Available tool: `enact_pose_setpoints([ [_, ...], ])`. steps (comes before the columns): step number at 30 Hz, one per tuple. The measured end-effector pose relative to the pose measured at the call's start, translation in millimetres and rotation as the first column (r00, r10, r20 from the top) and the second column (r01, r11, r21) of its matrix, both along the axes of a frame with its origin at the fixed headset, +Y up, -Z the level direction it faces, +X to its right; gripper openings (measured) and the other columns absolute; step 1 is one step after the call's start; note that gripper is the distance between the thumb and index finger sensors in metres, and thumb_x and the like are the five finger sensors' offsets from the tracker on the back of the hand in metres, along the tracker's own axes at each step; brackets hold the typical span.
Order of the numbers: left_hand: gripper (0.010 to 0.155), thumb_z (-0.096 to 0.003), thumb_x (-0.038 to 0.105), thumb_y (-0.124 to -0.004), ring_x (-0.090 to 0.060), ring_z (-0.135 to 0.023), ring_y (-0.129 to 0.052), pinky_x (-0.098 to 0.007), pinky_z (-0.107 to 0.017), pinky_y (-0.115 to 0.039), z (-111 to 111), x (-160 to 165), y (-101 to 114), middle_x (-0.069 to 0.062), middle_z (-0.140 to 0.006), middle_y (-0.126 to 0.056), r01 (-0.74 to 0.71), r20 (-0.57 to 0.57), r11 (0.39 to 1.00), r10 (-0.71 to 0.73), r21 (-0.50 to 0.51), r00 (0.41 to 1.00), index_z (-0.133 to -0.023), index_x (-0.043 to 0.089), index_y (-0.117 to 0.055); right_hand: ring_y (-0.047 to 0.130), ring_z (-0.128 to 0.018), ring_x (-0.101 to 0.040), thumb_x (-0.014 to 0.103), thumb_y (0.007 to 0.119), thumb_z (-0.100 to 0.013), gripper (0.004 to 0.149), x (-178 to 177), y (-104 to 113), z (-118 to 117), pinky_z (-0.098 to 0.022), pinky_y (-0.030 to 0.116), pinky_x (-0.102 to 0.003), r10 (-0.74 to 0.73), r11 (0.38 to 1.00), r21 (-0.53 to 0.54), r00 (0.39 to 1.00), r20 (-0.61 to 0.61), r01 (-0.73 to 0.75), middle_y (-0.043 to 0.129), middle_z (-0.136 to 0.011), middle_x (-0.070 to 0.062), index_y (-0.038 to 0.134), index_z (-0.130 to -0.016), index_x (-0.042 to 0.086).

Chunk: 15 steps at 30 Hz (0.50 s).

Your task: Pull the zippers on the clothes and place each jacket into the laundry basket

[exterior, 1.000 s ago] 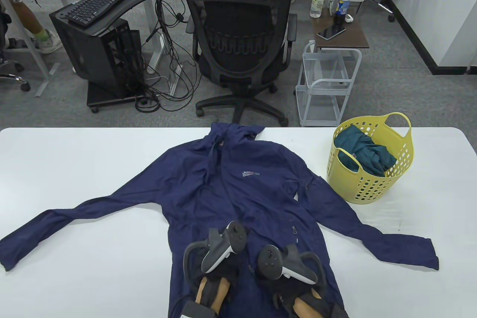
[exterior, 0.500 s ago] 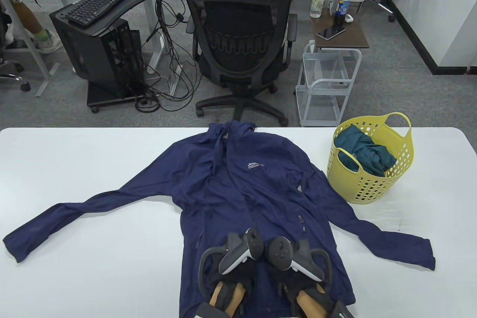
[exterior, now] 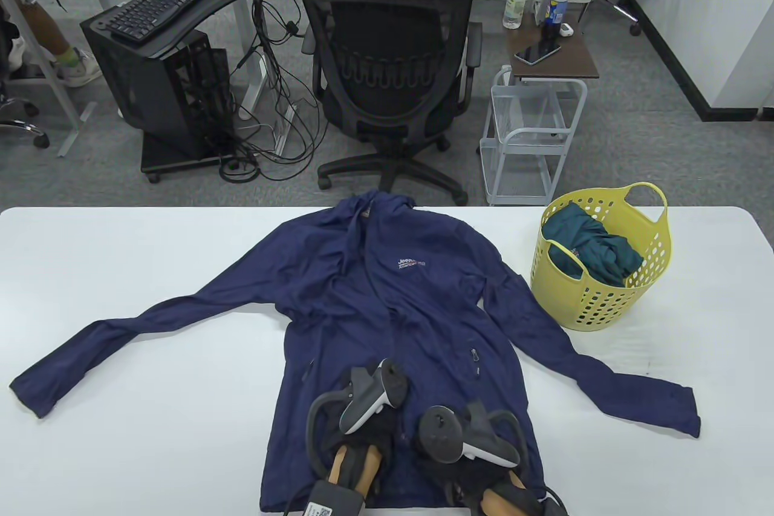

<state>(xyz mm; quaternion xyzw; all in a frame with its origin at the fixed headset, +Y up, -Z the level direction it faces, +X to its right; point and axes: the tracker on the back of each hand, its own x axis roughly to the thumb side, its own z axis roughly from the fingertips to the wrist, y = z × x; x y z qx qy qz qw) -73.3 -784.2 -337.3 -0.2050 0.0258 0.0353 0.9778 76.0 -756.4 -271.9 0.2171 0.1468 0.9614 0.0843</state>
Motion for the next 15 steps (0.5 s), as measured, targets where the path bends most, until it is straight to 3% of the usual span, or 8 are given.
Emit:
enact_pose_setpoints([
  [15,0.053,-0.0449,0.044,-0.064,-0.033,-0.106,-0.043,-0.066,-0.07,-0.05,-12,-53,-5,0.013,-0.118,-0.04,0.008,-0.093,1.0,-0.006,0.016,0.996,-0.091,0.068,-0.052,0.05,-0.106,-0.044,0.047,0.08,-0.048,0.043,-37,-1,28,-0.071,0.05,-0.066,-0.046,0.992,-0.123,0.974,-0.224,0.019,0.069,-0.113,0.0,0.086,-0.086,0.029],
])
